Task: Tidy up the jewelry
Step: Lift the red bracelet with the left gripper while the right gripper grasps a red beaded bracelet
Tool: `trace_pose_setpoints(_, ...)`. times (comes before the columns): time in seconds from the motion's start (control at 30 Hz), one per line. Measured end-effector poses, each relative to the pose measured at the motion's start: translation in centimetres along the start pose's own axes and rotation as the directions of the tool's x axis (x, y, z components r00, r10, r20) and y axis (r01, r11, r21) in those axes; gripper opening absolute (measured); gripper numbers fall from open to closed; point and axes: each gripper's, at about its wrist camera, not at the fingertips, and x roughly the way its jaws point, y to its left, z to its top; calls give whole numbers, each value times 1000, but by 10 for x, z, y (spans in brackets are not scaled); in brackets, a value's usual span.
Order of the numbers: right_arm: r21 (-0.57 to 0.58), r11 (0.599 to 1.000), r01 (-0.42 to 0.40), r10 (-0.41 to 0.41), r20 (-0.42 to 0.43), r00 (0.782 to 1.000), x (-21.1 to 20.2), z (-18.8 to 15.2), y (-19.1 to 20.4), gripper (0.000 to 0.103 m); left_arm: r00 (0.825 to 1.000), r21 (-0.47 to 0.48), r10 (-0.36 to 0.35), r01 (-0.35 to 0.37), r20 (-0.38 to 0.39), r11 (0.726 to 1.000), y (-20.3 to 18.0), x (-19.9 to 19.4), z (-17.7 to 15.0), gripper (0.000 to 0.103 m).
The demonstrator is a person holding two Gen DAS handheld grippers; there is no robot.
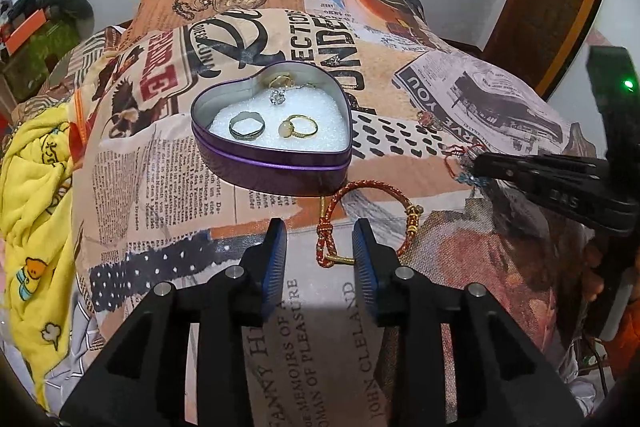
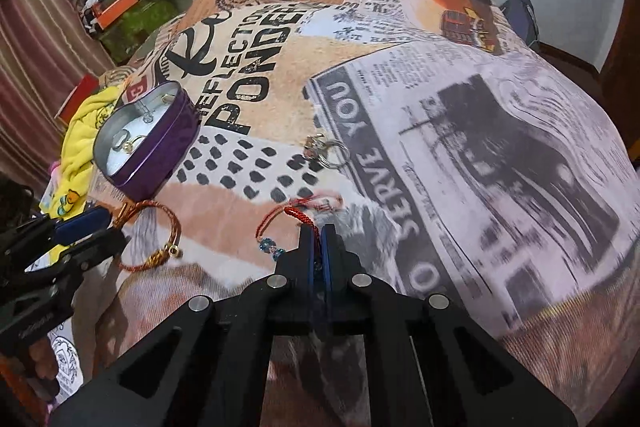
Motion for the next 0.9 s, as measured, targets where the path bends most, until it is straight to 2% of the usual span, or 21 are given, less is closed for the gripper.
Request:
trace_pose_setpoints(0.03,3,1000,1,-1,3,1000,-3,-1,-2,3,1000,-4,-3,3,2,1000,0,0,0,30)
trace_pose_setpoints(0.07,6,1000,3,-3,8,1000,-6,-2,-3,3,1000,-13,-11,11,3,1000,1,1,0,19)
trace_pose_setpoints(0.13,7,1000,5,-5,16,1000,-11,-1,-4,3,1000,-21,-30,30,-7,999,2,2,2,6)
trace_pose_setpoints(0.37,10,1000,-4,3,80,997,-35,9,-5,3,999,-28,-52,52,-4,998,-1,-2,4,6)
trace_pose_setpoints(0.67,-16,1000,11,-8,195,981,-72,19,0,3,993,-2,-28,28,115,1000,-6,-42,19,6)
trace_pose_setpoints(0.83,1,1000,16,-16,194,981,-73,16,-6,3,985,4,-22,21,169,1000,-7,-58,27,6)
trace_pose_setpoints(0.9,10,1000,-6,5,124,992,-61,15,-10,11,985,5,-27,26,172,1000,-7,-59,27,6)
